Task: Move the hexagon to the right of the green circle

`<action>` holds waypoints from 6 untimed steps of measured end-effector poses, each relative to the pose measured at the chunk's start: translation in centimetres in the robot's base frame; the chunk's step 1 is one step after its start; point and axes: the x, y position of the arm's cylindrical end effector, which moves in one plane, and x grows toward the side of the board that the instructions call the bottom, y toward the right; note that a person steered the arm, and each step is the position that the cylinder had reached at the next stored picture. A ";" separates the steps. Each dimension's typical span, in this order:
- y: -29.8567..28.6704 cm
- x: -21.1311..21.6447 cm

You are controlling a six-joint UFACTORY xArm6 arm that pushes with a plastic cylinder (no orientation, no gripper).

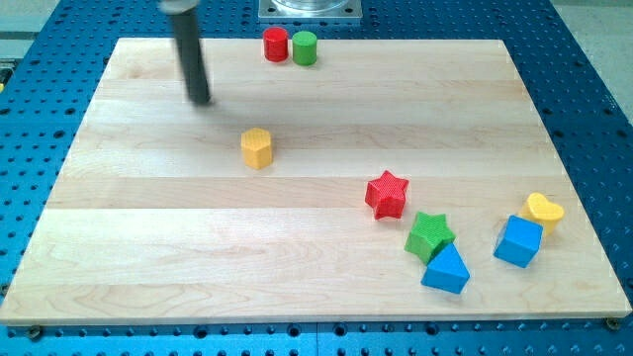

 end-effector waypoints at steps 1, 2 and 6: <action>3.5 7.4; 9.5 6.3; 17.9 -5.9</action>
